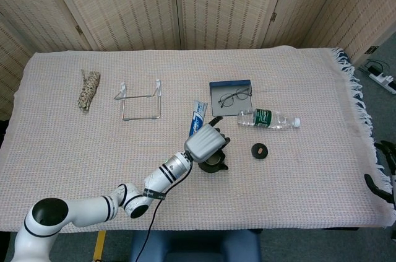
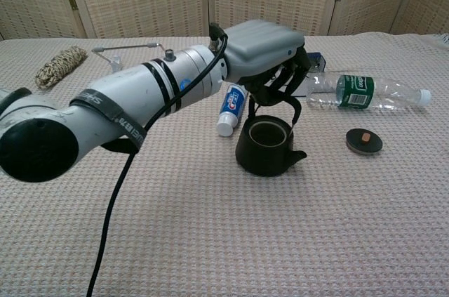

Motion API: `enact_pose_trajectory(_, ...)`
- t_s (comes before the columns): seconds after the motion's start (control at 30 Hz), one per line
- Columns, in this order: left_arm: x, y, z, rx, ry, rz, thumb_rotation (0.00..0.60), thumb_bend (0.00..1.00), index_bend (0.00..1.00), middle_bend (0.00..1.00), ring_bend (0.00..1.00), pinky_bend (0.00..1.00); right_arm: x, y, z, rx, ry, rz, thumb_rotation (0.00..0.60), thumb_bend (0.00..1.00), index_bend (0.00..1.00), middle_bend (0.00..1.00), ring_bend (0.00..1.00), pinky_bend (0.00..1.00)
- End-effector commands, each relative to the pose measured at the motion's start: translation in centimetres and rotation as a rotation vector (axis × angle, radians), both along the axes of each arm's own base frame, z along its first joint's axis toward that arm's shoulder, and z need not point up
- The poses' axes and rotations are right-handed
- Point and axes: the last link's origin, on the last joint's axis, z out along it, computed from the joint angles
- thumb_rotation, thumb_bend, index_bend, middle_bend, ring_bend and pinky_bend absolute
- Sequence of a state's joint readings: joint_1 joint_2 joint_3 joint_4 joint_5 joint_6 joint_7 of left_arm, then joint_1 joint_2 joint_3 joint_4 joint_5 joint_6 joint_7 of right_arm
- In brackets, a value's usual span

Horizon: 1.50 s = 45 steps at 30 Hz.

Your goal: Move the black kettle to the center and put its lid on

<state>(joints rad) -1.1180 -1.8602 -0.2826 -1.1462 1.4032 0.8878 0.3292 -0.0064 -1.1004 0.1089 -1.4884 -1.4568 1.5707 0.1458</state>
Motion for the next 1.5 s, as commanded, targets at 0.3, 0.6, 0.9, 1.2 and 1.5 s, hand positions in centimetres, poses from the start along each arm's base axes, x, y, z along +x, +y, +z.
enact_pose_trajectory(0.3, -1.4, -0.8, 0.0, 0.005, 0.121, 0.066, 0.6, 0.36, 0.01, 0.2, 0.26, 0.07, 0.1, 0.2, 0.1, -0.004, -0.001, 0.002, 0.6, 0.32, 0.19, 0.2, 0.22, 0.07)
enact_pose_trajectory(0.6, -2.1, -2.1, 1.3, -0.001, 0.131, 0.104, 0.6, 0.33, 0.0, 0.14, 0.2, 0.06, 0.2, 0.4, 0.2, -0.01, 0.0, 0.007, 0.6, 0.32, 0.19, 0.2, 0.22, 0.07)
enact_pose_trajectory(0.9, -3.4, -3.1, 3.3, -0.003, 0.113, 0.135, 0.6, 0.31, 0.13, 0.14, 0.21, 0.06, 0.6, 0.2, 0.0, 0.0, 0.009, 0.019, 0.6, 0.32, 0.19, 0.2, 0.22, 0.07)
enact_pose_trajectory(1.2, -7.5, -2.5, 9.0, 0.093, 0.003, 0.264, 0.6, 0.31, 0.14, 0.16, 0.22, 0.06, 2.1, -1.4, -0.9, 0.115, 0.078, 0.078, 0.6, 0.32, 0.21, 0.22, 0.24, 0.14)
enact_pose_trajectory(1.5, -14.3, -2.5, 14.8, 0.218, -0.062, 0.43, 0.6, 0.31, 0.14, 0.17, 0.22, 0.06, 4.0, -3.3, -2.9, 0.211, 0.108, 0.154, 0.6, 0.32, 0.21, 0.23, 0.25, 0.16)
